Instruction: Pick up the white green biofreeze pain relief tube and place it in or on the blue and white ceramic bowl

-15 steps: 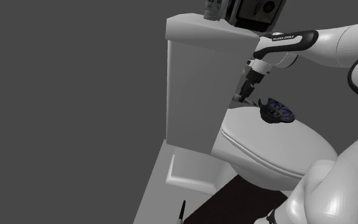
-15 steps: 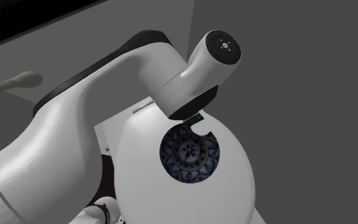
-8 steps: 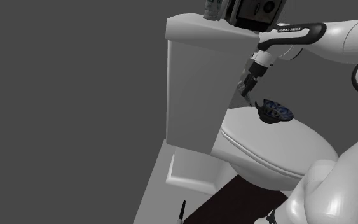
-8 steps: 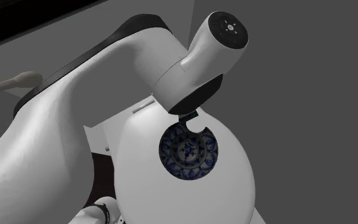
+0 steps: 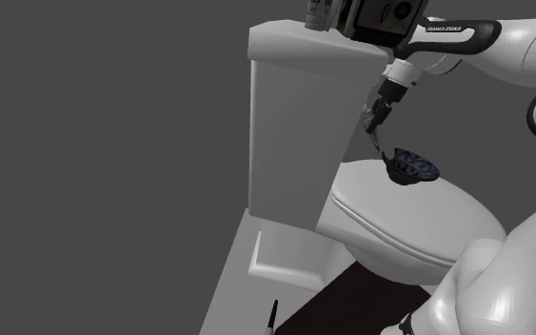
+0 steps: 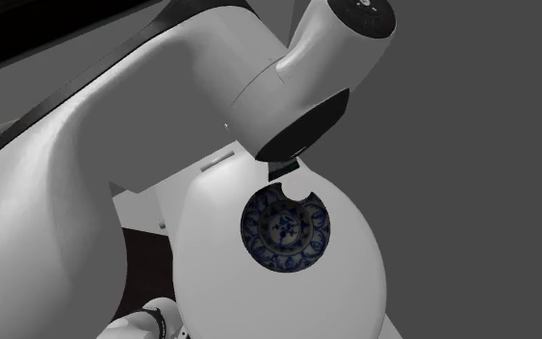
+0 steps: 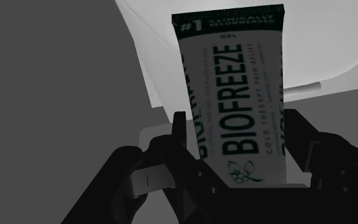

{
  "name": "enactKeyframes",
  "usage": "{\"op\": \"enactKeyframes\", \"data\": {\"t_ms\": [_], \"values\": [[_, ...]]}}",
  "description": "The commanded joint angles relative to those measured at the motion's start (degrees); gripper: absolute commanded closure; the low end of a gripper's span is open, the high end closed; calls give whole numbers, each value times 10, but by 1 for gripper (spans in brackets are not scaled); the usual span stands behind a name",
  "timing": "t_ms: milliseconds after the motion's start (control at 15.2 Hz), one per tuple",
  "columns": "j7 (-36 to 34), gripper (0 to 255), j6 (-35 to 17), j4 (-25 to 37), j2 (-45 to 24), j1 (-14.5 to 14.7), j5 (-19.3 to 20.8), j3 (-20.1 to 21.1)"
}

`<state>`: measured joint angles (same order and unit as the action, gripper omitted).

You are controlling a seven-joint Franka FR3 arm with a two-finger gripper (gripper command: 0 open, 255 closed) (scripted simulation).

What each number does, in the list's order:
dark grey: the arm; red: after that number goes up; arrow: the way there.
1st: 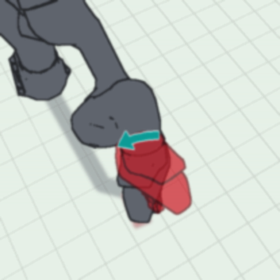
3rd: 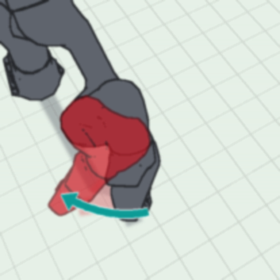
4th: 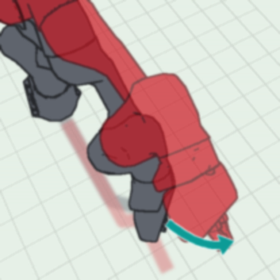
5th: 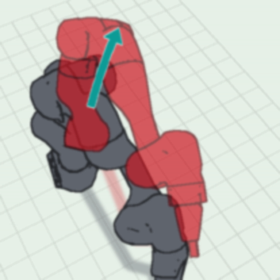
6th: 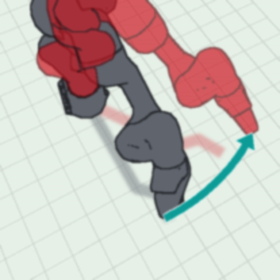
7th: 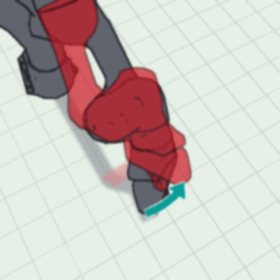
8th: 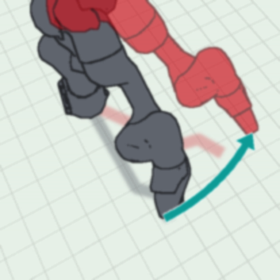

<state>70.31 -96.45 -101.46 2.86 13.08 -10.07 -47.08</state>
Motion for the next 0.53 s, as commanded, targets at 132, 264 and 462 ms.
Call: {"op": "enactKeyframes", "data": {"t_ms": [132,264,462], "values": [[-2,255,32,35,-5,-1,-3,-2],[-3,255,48,53,-8,-2,-5,-3],[-5,255,55,46,12,-3,10,-3]]}}
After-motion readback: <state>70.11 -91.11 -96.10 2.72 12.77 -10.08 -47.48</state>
